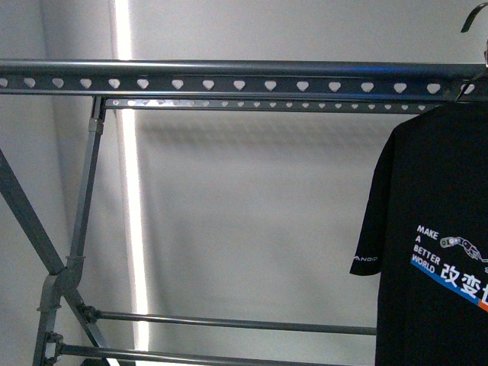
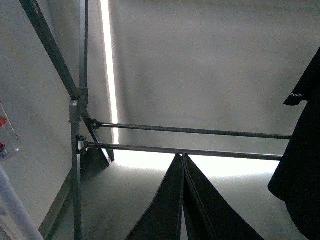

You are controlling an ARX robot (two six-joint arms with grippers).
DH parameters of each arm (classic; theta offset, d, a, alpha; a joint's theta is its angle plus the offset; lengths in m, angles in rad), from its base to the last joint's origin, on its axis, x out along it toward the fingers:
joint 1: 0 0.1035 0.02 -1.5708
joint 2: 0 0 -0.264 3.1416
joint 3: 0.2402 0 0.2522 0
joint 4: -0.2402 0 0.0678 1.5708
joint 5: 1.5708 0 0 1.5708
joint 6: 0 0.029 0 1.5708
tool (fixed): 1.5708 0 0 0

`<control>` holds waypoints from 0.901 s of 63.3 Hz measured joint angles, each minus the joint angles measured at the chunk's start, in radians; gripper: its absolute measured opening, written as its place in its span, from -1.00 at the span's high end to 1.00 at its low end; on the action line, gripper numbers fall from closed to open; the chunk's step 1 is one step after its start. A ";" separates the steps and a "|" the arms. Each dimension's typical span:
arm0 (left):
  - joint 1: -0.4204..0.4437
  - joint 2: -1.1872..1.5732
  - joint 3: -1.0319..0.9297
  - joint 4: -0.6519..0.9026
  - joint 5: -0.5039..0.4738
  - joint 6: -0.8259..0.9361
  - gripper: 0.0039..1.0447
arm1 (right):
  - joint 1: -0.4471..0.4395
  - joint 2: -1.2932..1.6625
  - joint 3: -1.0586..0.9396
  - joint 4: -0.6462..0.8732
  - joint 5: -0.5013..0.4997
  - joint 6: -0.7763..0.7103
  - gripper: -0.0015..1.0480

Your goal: Hang clothes on hanger

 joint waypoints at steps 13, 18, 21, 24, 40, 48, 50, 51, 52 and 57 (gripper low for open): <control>0.000 -0.060 -0.041 -0.018 0.000 0.000 0.94 | 0.017 0.116 0.154 -0.059 0.047 0.101 0.89; 0.000 -0.081 -0.051 -0.028 0.000 0.000 0.94 | 0.021 0.155 0.197 -0.070 0.057 0.135 0.89; 0.000 -0.091 -0.056 -0.033 0.000 0.000 0.94 | 0.023 0.175 0.216 -0.077 0.057 0.151 0.89; 0.000 -0.106 -0.064 -0.042 0.000 0.000 0.94 | 0.025 0.186 0.222 -0.076 0.060 0.159 0.89; 0.000 -0.163 -0.086 -0.076 0.000 0.001 0.94 | 0.036 0.140 0.143 0.050 0.052 0.230 0.34; 0.000 -0.198 -0.110 -0.076 0.000 0.003 0.94 | 0.035 0.060 0.022 0.151 0.032 0.261 -0.06; 0.000 -0.204 -0.110 -0.080 0.002 0.003 0.94 | 0.034 0.045 0.004 0.167 0.024 0.266 -0.13; 0.000 -0.205 -0.110 -0.080 -0.001 0.003 0.94 | 0.032 0.030 -0.014 0.182 0.014 0.270 -0.20; 0.000 -0.211 -0.110 -0.082 -0.002 0.003 0.94 | 0.031 0.023 -0.022 0.188 0.009 0.275 -0.23; 0.000 -0.301 -0.110 -0.196 0.001 0.003 0.94 | 0.021 -0.080 -0.122 0.280 -0.024 0.304 -0.60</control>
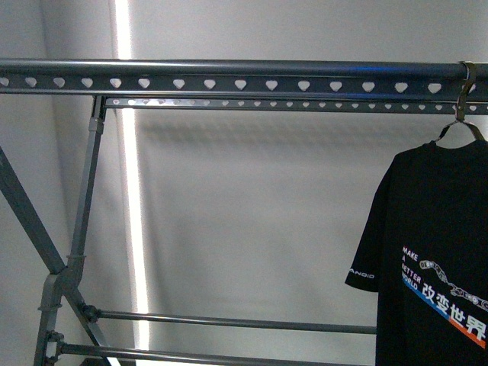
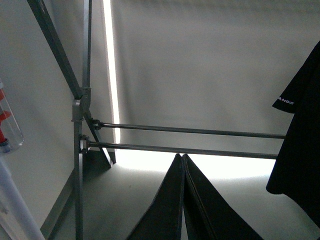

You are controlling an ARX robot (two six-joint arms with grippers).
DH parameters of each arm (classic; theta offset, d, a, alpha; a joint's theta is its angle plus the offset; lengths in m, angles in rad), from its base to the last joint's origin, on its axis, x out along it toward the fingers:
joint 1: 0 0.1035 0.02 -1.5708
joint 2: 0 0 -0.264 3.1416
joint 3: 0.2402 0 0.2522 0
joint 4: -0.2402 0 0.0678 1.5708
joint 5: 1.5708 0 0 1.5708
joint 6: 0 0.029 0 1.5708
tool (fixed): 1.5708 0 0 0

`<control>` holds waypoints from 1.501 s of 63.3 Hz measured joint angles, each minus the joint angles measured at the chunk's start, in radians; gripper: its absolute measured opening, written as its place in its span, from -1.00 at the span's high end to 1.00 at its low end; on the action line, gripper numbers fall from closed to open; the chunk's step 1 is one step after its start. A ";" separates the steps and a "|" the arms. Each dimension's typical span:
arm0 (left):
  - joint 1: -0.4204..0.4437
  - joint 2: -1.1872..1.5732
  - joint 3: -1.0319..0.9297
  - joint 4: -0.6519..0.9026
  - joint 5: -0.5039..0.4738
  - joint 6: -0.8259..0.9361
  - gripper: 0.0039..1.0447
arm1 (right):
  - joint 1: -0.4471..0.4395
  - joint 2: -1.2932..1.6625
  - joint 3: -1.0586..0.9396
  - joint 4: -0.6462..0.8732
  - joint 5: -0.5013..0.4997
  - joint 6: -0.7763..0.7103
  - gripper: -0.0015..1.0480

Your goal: Hang clothes on hanger

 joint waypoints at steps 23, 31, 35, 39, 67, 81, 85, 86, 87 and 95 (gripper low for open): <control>0.000 -0.091 0.000 -0.069 -0.002 0.000 0.94 | -0.066 -0.682 -0.684 0.626 -0.002 0.109 -0.85; 0.000 -0.091 0.000 -0.069 -0.002 0.000 0.94 | -0.023 -0.956 -0.964 0.394 0.149 -0.018 -0.39; 0.000 -0.091 0.000 -0.069 -0.002 0.000 0.94 | 0.012 -1.005 -1.047 0.406 0.178 -0.044 -0.19; 0.000 -0.091 0.000 -0.069 -0.002 0.000 0.94 | 0.054 -1.043 -1.139 0.438 0.214 -0.061 0.08; 0.000 -0.091 0.000 -0.069 -0.002 0.000 0.94 | 0.209 -1.256 -1.456 0.532 0.366 -0.080 0.95; 0.000 -0.091 0.000 -0.069 -0.002 0.000 0.94 | 0.332 -1.349 -1.547 0.534 0.482 -0.080 0.95; 0.000 -0.091 0.000 -0.069 -0.002 0.000 0.94 | 0.333 -1.381 -1.573 0.530 0.488 -0.080 0.95; 0.000 -0.091 0.000 -0.069 -0.002 0.000 0.94 | 0.333 -1.387 -1.578 0.528 0.488 -0.080 0.95; 0.000 -0.091 0.000 -0.069 -0.002 0.000 0.94 | 0.333 -1.396 -1.585 0.525 0.487 -0.080 0.95; 0.000 -0.091 0.000 -0.069 -0.002 0.000 0.94 | 0.333 -1.437 -1.610 0.510 0.488 -0.080 0.95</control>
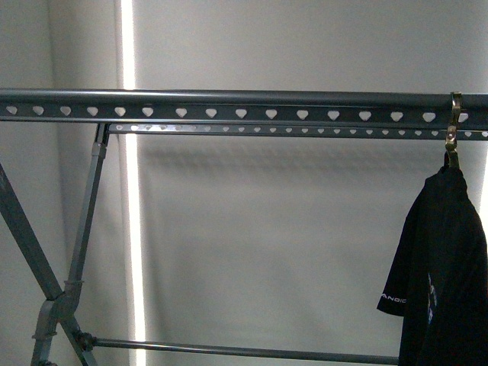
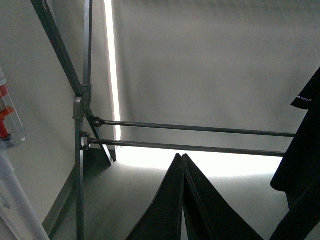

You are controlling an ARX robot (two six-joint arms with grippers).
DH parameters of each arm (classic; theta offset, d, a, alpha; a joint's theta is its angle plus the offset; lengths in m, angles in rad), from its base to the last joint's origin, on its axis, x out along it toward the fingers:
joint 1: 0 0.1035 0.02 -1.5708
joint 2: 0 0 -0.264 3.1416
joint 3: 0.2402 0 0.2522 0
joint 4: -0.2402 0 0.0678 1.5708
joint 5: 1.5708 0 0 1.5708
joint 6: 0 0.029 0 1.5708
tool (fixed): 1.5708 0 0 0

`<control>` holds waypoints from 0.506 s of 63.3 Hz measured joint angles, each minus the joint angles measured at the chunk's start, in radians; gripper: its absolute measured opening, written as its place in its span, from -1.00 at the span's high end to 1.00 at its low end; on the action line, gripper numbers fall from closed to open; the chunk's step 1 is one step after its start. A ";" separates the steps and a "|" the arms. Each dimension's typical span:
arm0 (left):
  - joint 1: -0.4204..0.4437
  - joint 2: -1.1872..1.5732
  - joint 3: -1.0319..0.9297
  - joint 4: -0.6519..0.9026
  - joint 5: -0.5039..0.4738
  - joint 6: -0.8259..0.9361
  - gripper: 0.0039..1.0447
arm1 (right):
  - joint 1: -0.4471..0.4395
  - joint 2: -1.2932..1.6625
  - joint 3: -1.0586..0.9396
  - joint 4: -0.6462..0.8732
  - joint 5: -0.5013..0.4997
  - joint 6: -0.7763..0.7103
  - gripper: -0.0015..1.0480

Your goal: Hang clothes on hanger

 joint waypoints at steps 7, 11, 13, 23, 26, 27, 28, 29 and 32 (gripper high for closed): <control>0.000 0.000 0.000 0.000 0.000 0.000 0.94 | 0.000 -0.032 -0.014 -0.014 0.000 0.000 0.95; 0.000 0.000 0.000 0.000 0.000 0.000 0.94 | 0.000 -0.051 -0.023 -0.023 0.000 0.000 0.95; 0.000 0.000 0.000 0.000 0.000 0.000 0.94 | 0.000 -0.058 -0.027 -0.028 0.000 0.000 0.95; 0.000 0.000 0.000 0.000 0.000 0.000 0.94 | 0.000 -0.094 -0.041 -0.053 0.000 0.000 0.95; 0.000 0.000 0.000 0.000 0.000 0.000 0.94 | 0.000 -0.107 -0.052 -0.047 0.000 0.000 0.95; 0.000 0.000 0.000 0.000 0.000 0.000 0.94 | 0.000 -0.113 -0.061 -0.043 0.000 0.000 0.95; 0.000 0.000 0.000 0.000 0.000 0.000 0.94 | 0.000 -0.121 -0.069 -0.044 0.000 0.000 0.95; 0.000 0.000 0.000 0.000 0.000 0.000 0.94 | 0.000 -0.128 -0.072 -0.049 0.000 0.000 0.95; 0.000 0.000 0.000 0.000 0.000 0.000 0.94 | 0.000 -0.192 -0.074 -0.127 0.000 0.000 0.95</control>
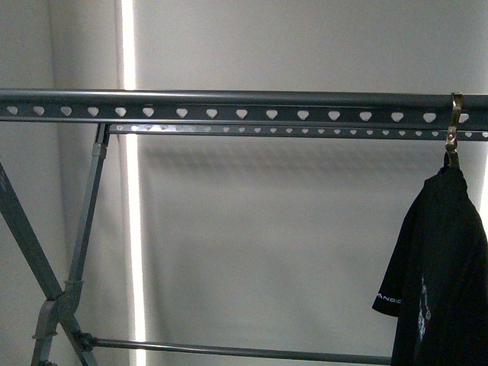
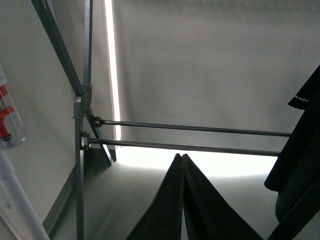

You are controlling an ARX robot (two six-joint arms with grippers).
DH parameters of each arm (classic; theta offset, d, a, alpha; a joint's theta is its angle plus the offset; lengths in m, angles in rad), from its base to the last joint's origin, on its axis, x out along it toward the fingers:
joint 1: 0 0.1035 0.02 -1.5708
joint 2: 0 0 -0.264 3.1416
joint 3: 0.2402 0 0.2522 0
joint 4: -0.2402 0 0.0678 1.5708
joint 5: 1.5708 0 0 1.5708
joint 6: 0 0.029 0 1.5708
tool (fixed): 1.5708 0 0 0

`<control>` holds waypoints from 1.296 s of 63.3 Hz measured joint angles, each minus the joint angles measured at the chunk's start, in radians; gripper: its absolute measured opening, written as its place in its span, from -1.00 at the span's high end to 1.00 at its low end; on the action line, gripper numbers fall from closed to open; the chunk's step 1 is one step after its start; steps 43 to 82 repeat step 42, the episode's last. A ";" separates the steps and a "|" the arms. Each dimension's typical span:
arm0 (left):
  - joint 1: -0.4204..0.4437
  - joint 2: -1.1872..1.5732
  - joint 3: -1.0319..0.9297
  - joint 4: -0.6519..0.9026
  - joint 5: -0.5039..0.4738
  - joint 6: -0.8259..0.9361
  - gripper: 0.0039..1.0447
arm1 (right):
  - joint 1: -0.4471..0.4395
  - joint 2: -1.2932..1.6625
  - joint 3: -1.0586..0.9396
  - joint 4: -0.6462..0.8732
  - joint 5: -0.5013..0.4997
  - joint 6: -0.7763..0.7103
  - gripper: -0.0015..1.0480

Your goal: Hang clothes on hanger

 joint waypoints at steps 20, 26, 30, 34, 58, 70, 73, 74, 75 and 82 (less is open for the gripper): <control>0.000 0.000 0.000 0.000 0.000 0.000 0.94 | 0.000 -0.100 0.000 -0.088 0.000 0.000 0.95; 0.000 0.000 0.000 0.000 0.000 0.000 0.94 | 0.000 -0.100 0.000 -0.088 -0.001 0.000 0.95; 0.000 0.000 0.000 0.000 0.000 0.000 0.94 | 0.000 -0.100 0.000 -0.088 -0.001 -0.001 0.87; 0.000 0.000 0.000 0.000 0.000 0.000 0.79 | 0.000 -0.100 0.000 -0.088 0.000 -0.001 0.67; 0.000 0.000 0.000 0.000 0.000 0.000 0.34 | 0.000 -0.100 0.000 -0.088 -0.001 -0.001 0.23; 0.000 0.000 0.000 0.000 0.000 0.000 0.34 | 0.000 -0.100 0.000 -0.088 -0.001 -0.001 0.23; 0.000 0.000 0.000 0.000 0.000 0.000 0.34 | 0.000 -0.100 0.000 -0.088 -0.001 -0.001 0.23; 0.000 0.000 0.000 0.000 0.000 0.000 0.34 | 0.000 -0.100 0.000 -0.088 -0.001 -0.001 0.23; 0.000 0.000 0.000 0.000 0.000 0.000 0.34 | 0.000 -0.100 0.000 -0.088 -0.001 -0.001 0.23; 0.000 0.000 0.000 0.000 0.000 0.000 0.34 | 0.000 -0.100 0.000 -0.088 -0.001 -0.001 0.23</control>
